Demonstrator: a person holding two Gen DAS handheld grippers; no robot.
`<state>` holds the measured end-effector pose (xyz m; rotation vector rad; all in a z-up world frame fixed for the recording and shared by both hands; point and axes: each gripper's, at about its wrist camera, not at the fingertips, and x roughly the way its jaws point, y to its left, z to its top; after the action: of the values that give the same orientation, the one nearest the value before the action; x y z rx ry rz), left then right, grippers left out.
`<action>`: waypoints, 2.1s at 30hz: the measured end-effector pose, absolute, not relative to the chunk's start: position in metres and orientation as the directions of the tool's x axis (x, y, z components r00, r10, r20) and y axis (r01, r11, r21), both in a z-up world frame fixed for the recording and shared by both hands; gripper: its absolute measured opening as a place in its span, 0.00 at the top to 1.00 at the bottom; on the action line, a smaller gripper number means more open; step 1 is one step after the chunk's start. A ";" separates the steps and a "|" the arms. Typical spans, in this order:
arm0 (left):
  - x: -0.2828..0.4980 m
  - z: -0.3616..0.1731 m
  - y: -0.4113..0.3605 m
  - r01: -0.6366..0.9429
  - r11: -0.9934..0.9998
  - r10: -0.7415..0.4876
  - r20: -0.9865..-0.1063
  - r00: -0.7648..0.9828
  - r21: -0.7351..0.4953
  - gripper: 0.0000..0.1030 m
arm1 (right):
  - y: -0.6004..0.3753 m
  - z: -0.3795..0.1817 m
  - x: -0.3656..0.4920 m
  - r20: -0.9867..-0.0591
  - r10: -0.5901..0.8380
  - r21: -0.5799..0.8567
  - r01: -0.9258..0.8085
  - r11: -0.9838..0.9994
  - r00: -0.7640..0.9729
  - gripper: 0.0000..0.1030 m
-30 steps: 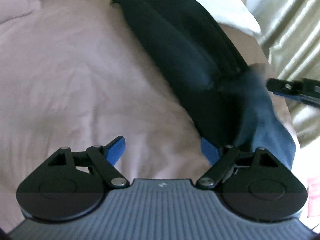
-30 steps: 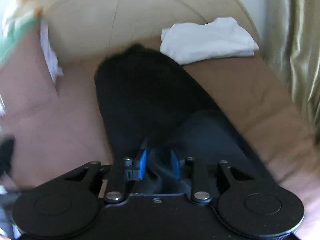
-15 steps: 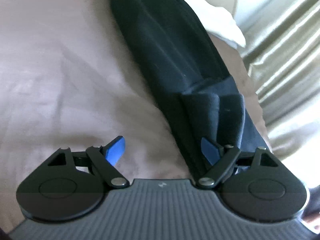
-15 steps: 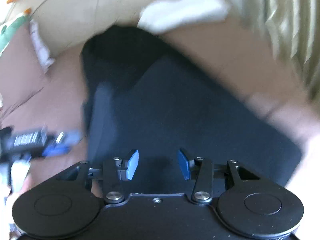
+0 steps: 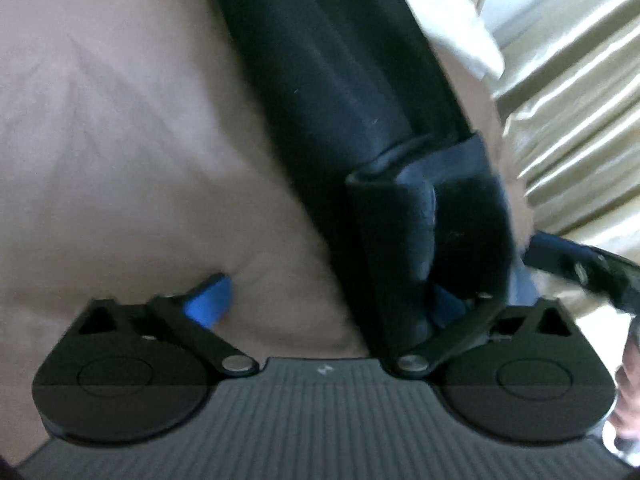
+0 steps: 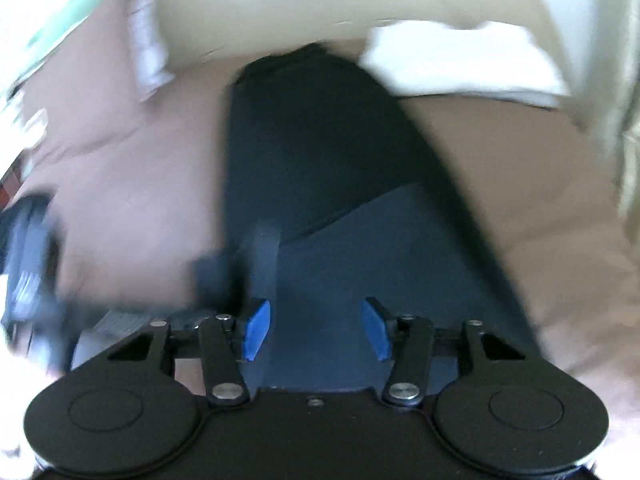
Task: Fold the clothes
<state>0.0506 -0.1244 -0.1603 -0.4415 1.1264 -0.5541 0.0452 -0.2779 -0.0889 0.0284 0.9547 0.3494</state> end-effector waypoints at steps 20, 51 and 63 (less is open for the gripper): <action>0.086 -0.152 -0.119 0.157 0.668 -0.743 -0.639 0.201 -0.727 0.08 | -0.278 -0.132 0.090 -0.813 0.253 0.069 -0.346 0.936 0.524 0.45; 0.060 -0.160 -0.147 0.237 0.814 -0.580 -0.751 0.315 -0.530 0.62 | -0.248 -0.123 0.102 -0.837 0.159 -0.097 -0.427 0.899 0.524 0.40; 0.034 -0.121 -0.166 0.498 0.751 -0.648 -0.630 0.429 -0.433 0.82 | -0.258 -0.133 0.092 -0.824 0.203 -0.013 -0.375 0.927 0.530 0.64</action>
<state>0.0336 -0.1656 -0.1208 -0.1915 0.8695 -0.7206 0.0916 -0.2579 -0.1326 -0.1983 0.9531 0.3477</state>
